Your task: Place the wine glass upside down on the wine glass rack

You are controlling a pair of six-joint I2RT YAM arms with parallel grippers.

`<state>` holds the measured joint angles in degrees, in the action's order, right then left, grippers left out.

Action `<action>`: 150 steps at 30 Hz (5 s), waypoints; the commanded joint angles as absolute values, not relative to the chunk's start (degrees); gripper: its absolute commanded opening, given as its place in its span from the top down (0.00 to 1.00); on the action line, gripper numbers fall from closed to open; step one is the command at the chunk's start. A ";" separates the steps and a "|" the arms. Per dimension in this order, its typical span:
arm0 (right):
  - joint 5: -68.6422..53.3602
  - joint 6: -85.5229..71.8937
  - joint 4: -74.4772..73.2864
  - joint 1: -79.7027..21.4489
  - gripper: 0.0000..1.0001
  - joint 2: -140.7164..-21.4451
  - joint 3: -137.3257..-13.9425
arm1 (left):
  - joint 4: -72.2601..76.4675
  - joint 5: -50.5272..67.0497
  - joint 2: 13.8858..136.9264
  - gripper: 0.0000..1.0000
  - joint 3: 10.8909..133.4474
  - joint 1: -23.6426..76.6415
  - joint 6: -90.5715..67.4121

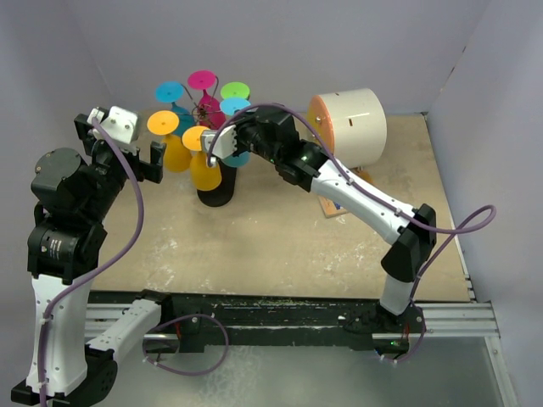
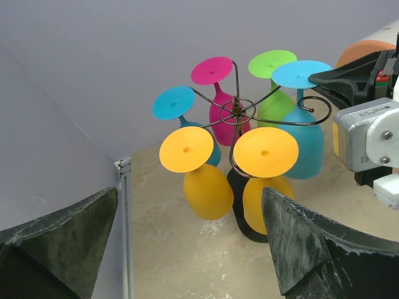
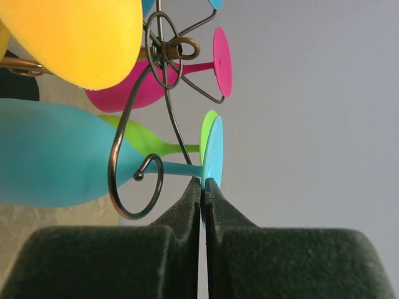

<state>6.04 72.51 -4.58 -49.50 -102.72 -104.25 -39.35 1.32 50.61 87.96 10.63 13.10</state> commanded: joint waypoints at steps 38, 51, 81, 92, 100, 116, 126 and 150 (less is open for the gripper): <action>1.63 77.96 -15.09 -52.82 1.00 -104.91 -114.76 | -38.14 0.09 49.55 0.01 87.79 10.28 14.51; 2.11 77.61 -16.82 -53.17 1.00 -102.08 -112.21 | -37.84 -0.01 49.51 0.01 87.63 10.28 14.41; 4.04 76.38 -16.11 -53.26 1.00 -97.04 -105.45 | -37.13 -1.34 49.57 0.01 87.76 10.23 15.47; 4.68 75.66 -14.71 -53.26 1.00 -96.42 -103.12 | -37.28 -0.93 49.51 0.01 88.06 10.28 15.47; 6.67 75.85 -12.11 -53.10 0.99 -96.68 -101.93 | -37.45 -0.88 49.30 0.01 88.07 10.28 15.56; 6.69 75.10 -11.43 -52.13 0.98 -96.86 -102.82 | -37.46 -0.70 49.01 0.01 88.00 10.28 15.66; 6.85 75.01 -11.43 -51.34 0.96 -96.98 -102.66 | -37.58 -0.62 48.86 0.01 87.98 10.27 15.73; 7.99 76.24 -9.63 -50.36 0.78 -95.95 -100.08 | -37.66 -0.34 49.03 0.01 88.41 10.28 15.82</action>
<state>6.61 76.07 -12.82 -50.57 -98.98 -100.66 -39.53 -0.47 49.21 87.85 10.61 14.85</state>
